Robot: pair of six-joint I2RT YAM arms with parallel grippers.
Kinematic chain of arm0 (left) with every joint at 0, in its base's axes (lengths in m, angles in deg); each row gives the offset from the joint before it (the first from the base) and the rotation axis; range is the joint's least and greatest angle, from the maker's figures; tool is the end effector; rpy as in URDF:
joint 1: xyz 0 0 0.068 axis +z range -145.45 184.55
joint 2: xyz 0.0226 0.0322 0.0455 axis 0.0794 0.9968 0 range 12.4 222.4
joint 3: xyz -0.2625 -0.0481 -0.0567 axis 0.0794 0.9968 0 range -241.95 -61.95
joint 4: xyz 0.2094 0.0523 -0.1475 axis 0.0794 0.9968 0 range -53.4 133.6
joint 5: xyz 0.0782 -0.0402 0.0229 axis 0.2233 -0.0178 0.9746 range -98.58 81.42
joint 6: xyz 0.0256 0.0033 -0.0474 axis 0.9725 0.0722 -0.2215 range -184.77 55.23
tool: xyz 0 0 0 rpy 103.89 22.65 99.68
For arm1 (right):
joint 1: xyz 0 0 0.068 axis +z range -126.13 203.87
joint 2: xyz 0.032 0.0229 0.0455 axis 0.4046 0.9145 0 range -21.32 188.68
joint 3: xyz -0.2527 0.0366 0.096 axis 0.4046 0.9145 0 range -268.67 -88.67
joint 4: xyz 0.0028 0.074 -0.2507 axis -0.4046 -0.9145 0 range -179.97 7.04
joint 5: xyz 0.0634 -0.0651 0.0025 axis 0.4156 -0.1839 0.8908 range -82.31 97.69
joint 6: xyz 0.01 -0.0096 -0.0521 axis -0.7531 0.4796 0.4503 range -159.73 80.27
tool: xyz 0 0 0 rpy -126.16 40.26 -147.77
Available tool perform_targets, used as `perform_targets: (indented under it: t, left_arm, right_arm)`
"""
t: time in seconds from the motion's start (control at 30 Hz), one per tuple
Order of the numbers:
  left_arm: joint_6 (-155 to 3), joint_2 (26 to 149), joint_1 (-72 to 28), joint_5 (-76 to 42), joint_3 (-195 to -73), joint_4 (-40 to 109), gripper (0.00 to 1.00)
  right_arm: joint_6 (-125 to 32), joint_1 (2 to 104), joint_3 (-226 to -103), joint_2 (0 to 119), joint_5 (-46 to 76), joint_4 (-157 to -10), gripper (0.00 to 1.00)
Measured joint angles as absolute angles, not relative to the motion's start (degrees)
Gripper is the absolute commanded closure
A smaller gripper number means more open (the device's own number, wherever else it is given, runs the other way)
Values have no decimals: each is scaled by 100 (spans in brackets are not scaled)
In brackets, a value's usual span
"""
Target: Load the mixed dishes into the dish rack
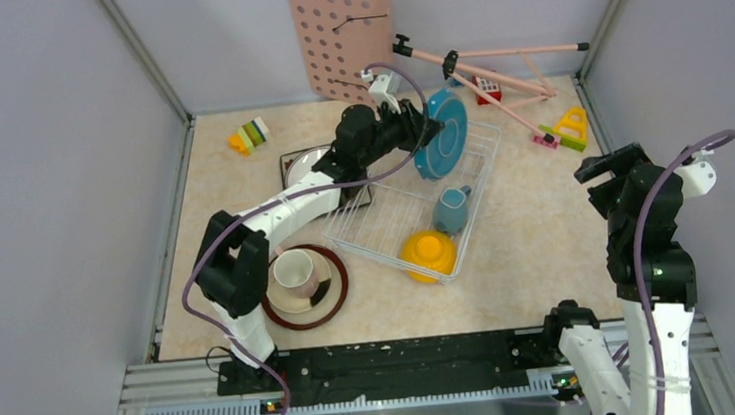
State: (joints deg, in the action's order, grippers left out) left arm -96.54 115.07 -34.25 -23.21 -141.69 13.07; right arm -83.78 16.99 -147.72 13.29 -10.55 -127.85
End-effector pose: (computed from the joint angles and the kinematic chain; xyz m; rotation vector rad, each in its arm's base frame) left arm 0.3336 -0.2798 0.3320 0.3188 1.6533 -1.1499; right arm 0.0999 -0.0232 0.3818 1.0079 1.6238 0.1313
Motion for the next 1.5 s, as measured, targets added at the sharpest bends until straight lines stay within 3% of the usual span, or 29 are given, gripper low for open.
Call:
perform_targets:
  t: [0.53,1.5]
  left_arm:
    - [-10236,12156,-3172,-2599,-14589,1563,100]
    - [-9853,12117,-3194,-2800,-14893,2162,100]
  right_arm:
    - [-8378,1699,-14626,1294,-895,-12713,21]
    - [-8382,1699,-14597,1286,-843,-12711,23]
